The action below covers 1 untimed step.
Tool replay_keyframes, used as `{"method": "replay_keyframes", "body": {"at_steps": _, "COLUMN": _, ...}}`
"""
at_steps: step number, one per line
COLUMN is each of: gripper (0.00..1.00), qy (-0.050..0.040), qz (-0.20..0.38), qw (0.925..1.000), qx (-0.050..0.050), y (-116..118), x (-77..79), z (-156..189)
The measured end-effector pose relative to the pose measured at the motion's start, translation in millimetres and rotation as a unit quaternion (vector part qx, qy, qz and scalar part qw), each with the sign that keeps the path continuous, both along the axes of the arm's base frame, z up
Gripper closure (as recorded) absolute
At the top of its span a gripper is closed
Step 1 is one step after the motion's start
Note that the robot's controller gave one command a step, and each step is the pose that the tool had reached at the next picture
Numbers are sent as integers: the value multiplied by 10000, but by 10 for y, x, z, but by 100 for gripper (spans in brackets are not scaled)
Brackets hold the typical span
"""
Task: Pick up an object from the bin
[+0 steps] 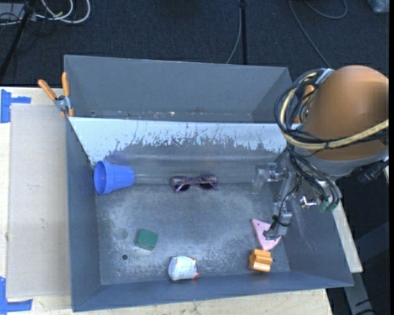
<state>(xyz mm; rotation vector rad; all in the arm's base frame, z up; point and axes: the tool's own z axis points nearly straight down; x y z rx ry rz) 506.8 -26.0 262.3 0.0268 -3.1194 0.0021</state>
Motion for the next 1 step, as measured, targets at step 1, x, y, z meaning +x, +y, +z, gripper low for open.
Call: {"method": "replay_keyframes", "body": {"at_steps": 1, "gripper": 0, "qy": -153, "qz": -5, "qw": 9999, "qx": 12, "y": 160, "x": -7, "z": 309}}
